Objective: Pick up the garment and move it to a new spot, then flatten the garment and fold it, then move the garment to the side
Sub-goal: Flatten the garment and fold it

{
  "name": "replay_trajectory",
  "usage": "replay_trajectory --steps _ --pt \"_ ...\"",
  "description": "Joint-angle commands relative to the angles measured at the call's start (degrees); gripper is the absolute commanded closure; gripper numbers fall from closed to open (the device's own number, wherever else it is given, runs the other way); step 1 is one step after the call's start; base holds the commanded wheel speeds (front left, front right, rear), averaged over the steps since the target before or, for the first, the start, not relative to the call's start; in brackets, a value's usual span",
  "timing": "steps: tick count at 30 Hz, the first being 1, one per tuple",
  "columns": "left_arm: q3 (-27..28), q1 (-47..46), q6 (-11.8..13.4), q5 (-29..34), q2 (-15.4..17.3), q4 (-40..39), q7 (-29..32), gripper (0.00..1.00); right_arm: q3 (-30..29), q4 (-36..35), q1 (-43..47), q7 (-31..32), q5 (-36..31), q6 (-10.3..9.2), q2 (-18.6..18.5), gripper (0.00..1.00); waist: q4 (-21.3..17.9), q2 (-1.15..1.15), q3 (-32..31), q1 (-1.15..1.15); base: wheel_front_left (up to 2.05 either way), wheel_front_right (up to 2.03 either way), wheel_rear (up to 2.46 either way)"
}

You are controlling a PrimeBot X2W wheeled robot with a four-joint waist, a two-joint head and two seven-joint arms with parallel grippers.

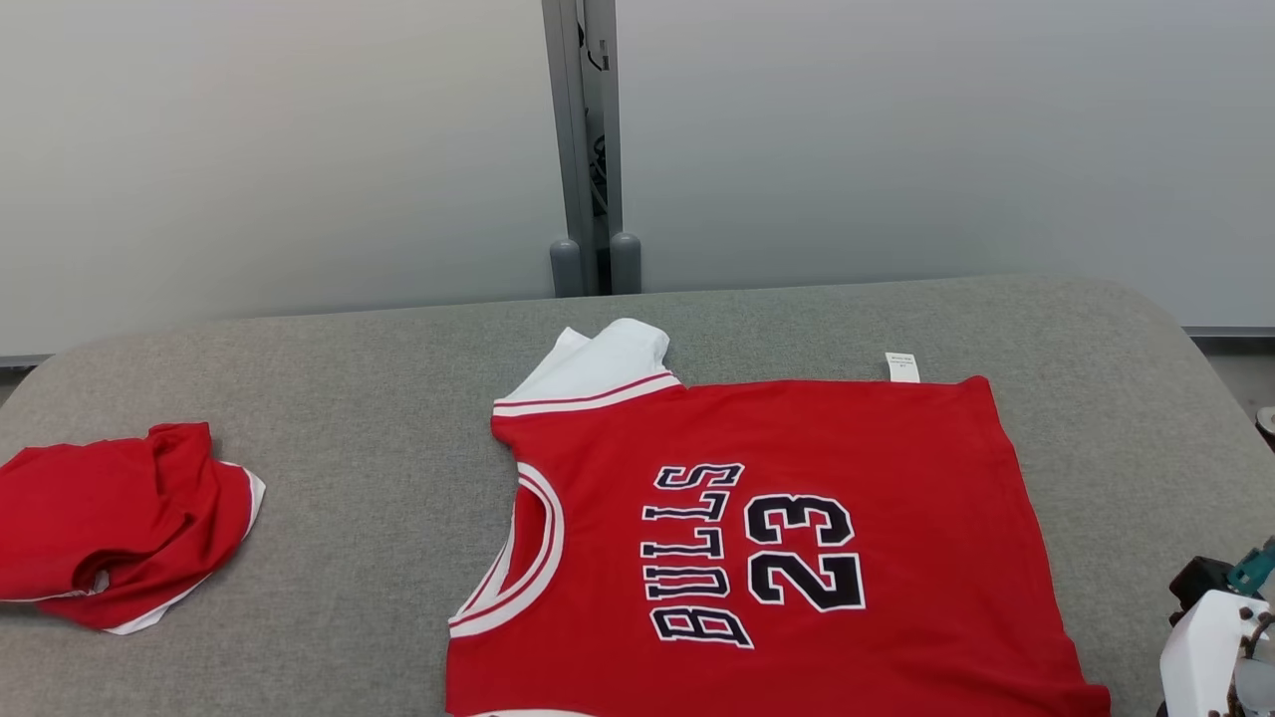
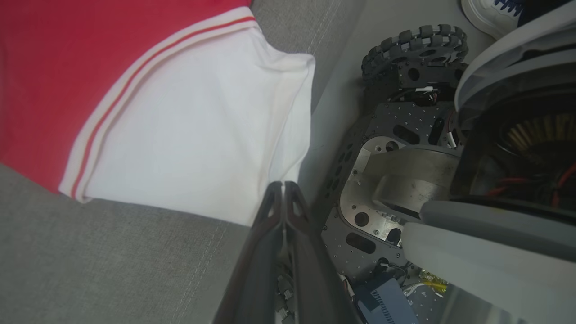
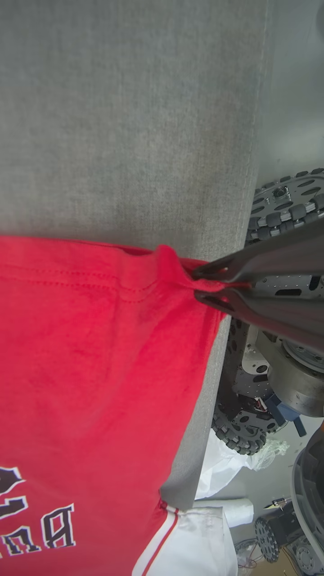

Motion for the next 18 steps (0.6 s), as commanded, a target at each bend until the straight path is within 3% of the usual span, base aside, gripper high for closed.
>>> replay_trajectory --steps 1,18 --pt "0.10 0.43 -0.08 -0.46 0.36 -0.18 0.39 1.00 0.22 0.29 0.70 0.77 0.43 0.01 -0.46 1.00 0.02 0.00 -0.05 0.00 0.00 0.00 0.00" --pt "0.08 0.80 -0.09 -6.43 1.42 -2.03 2.65 1.00 1.36 -0.01 1.94 4.45 2.30 0.01 -1.59 1.00 0.17 0.00 -0.58 0.00 0.00 0.00 0.00"
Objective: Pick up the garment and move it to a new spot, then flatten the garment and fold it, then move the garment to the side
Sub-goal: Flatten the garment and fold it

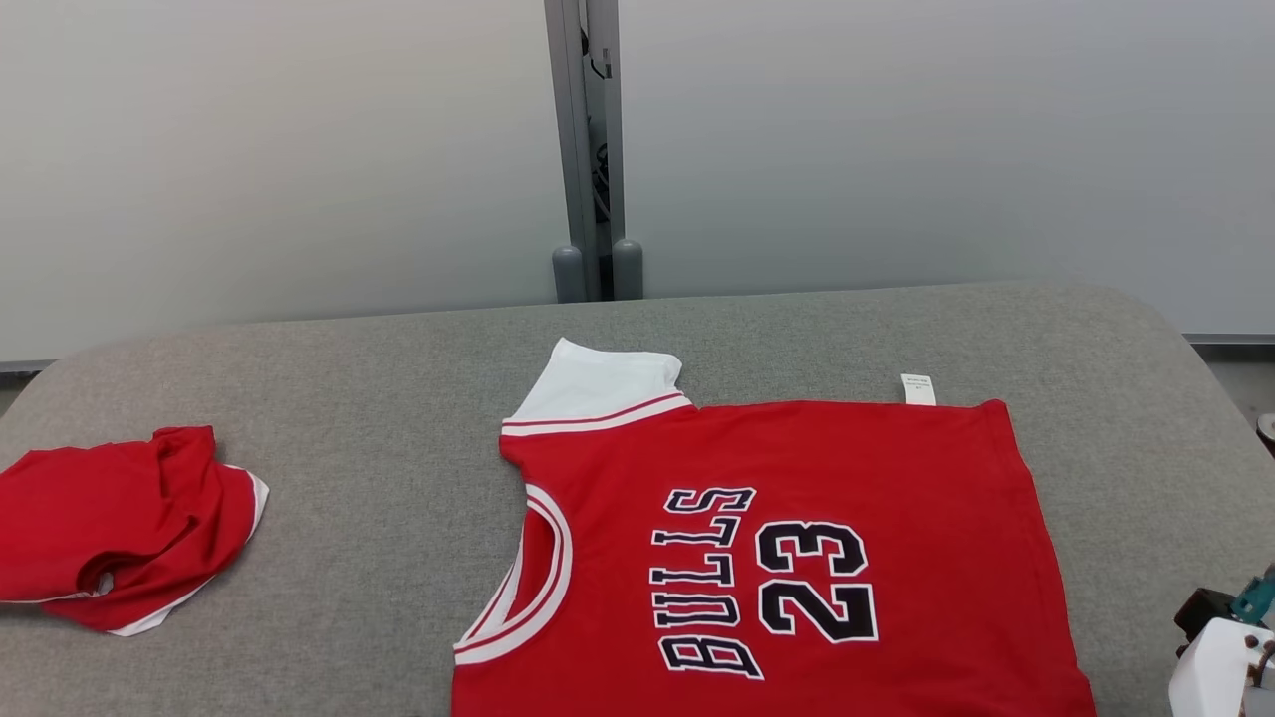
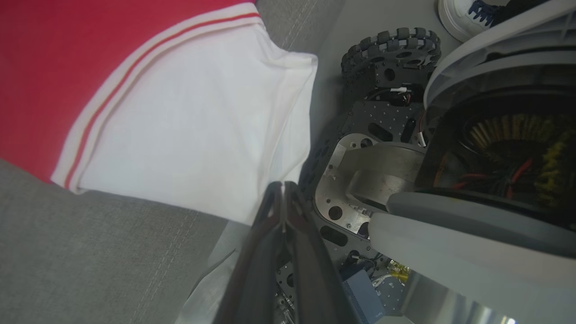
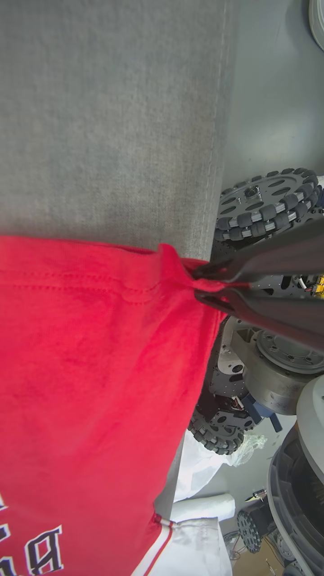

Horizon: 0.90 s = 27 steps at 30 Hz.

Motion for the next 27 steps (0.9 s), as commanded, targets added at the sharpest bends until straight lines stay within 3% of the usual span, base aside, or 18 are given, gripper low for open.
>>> replay_trajectory --steps 1,12,27 --pt "0.10 -0.47 -0.09 -0.37 0.05 0.02 -0.06 1.00 -0.25 0.18 0.46 -0.59 0.32 0.01 -0.67 1.00 -0.01 0.00 0.04 0.00 0.00 0.00 0.00" --pt "0.12 -2.60 -0.09 1.50 -1.67 1.49 -6.27 1.00 -1.00 -0.05 0.38 -3.25 0.53 0.01 -1.29 1.00 -0.32 0.00 0.86 0.00 0.00 0.00 0.00" --pt "0.11 -1.49 -0.09 1.44 -2.30 1.57 -4.91 1.00 -0.07 3.31 0.27 -5.26 -0.77 0.01 -0.27 1.00 -1.25 0.00 1.51 0.00 0.00 0.00 0.00"
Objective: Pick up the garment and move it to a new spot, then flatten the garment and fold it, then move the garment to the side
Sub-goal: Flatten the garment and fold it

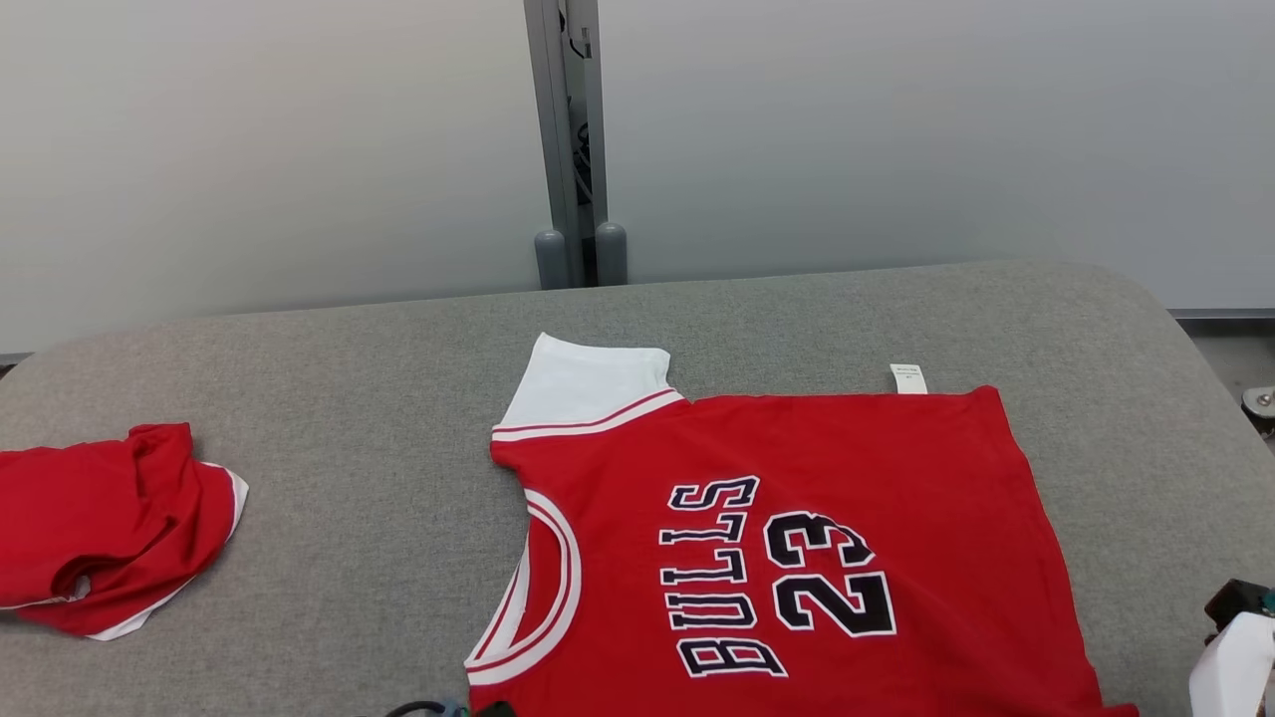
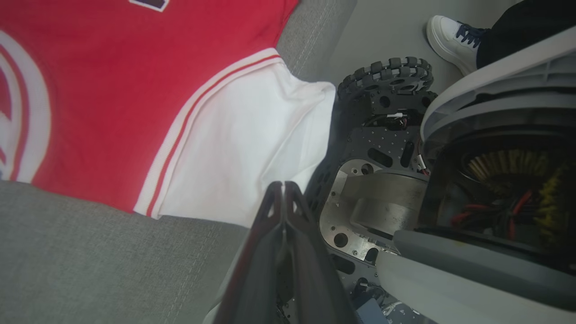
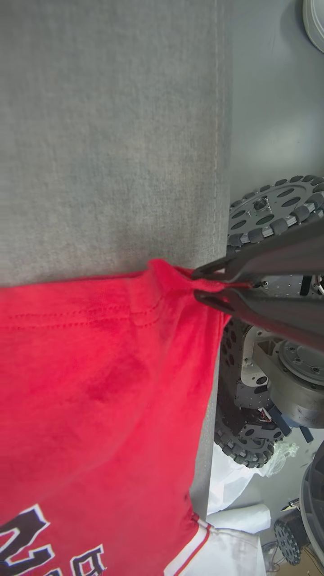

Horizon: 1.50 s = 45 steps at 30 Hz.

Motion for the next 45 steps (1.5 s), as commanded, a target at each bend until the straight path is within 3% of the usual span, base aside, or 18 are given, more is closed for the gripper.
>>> replay_trajectory --steps 1,16,24,45 --pt "0.13 -0.90 -0.09 -0.33 0.37 0.25 -0.37 1.00 -0.35 -0.44 -0.15 -0.65 -0.48 0.01 -0.15 1.00 0.03 0.00 0.01 0.00 0.00 0.00 0.00" --pt "1.04 -7.87 -0.08 -1.33 0.03 7.92 -15.13 1.00 -3.51 -4.00 -1.35 -9.83 -2.18 0.01 -0.54 1.00 0.40 0.00 0.27 0.00 0.00 0.00 0.00" --pt "2.98 -8.67 0.59 -0.50 -3.28 16.30 -20.60 1.00 -5.28 -2.67 -1.74 -14.59 -2.61 0.01 0.93 1.00 0.04 0.00 0.76 0.00 0.00 0.00 0.00" --pt "5.05 -11.00 5.47 4.04 -10.46 30.31 -28.98 1.00 -7.70 1.03 -3.66 -24.13 -5.90 0.01 4.41 1.00 0.10 0.00 3.45 0.00 0.00 0.00 0.00"
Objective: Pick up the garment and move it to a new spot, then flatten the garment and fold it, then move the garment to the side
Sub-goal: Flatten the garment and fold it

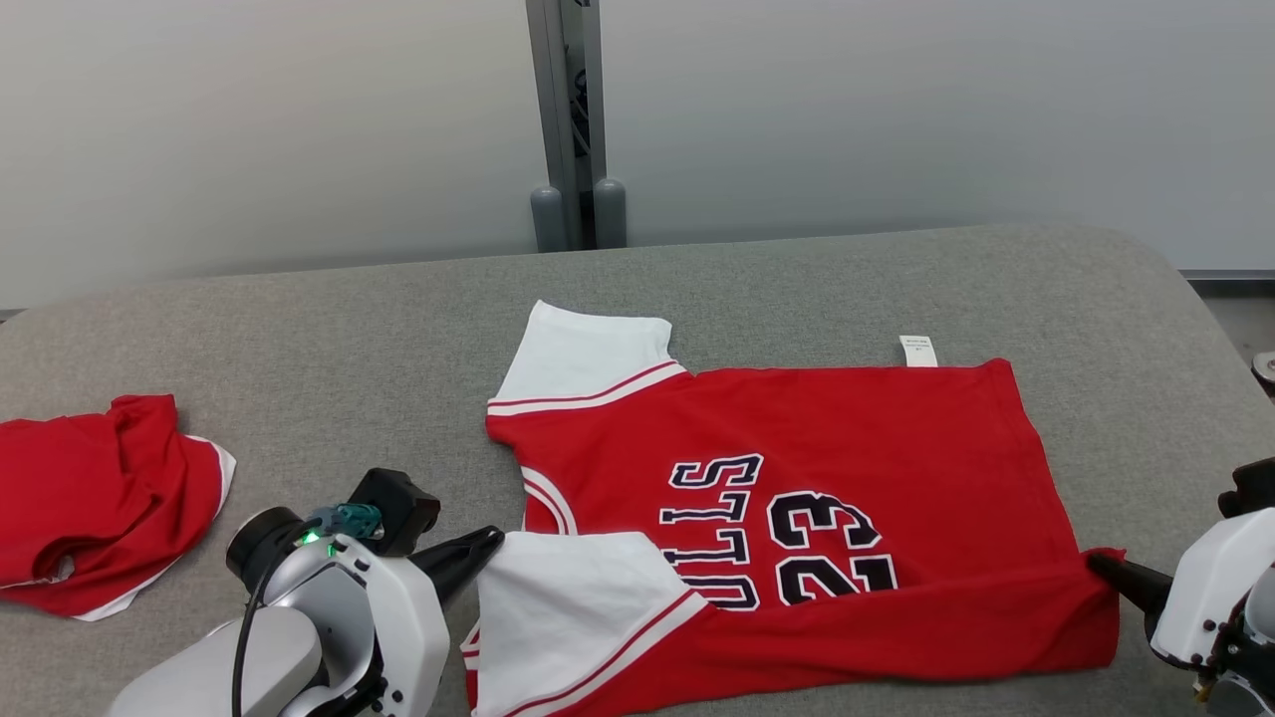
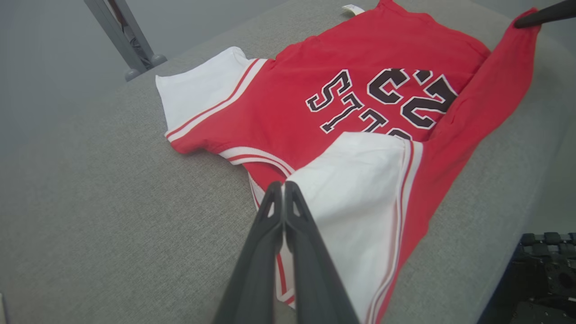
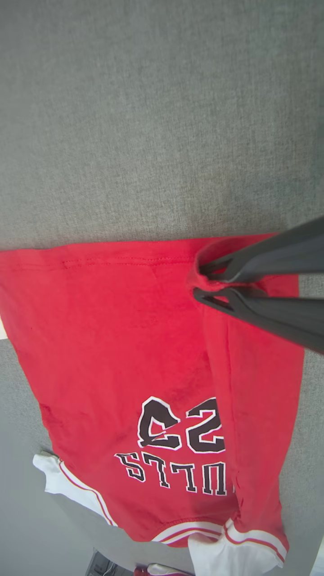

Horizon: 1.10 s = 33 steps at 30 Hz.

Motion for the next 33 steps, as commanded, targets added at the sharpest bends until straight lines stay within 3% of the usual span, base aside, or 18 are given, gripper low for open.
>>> replay_trajectory --steps 1,22,23,24,33 --pt "-0.04 -0.87 0.40 0.62 -0.11 0.59 -0.48 1.00 -0.39 0.31 -0.39 -0.92 -0.52 0.01 0.18 1.00 0.05 0.00 0.11 0.00 0.00 0.00 0.00" --pt "-0.69 -6.05 1.78 4.98 -5.83 10.95 -2.95 1.00 0.18 2.62 -3.47 -7.13 -4.01 0.01 3.02 1.00 -0.38 0.00 4.60 0.00 0.00 0.00 0.00" --pt "-0.74 -6.07 1.81 4.95 -6.00 11.66 -2.60 0.73 -0.08 3.45 -3.50 -7.49 -3.65 0.01 3.36 0.70 -0.46 0.00 4.80 0.00 0.00 0.00 0.00" --pt "-0.91 -5.99 1.90 4.90 -6.28 12.37 -2.20 0.00 -0.34 3.95 -3.54 -7.35 -3.16 0.01 3.85 0.00 -0.53 0.00 5.01 0.00 0.00 0.00 0.00" --pt "1.07 -5.49 5.98 5.58 -8.15 16.79 -8.00 0.00 -0.33 7.49 -3.96 -12.40 -4.84 0.02 5.36 0.00 -1.03 0.00 4.52 0.00 0.00 0.00 0.00"
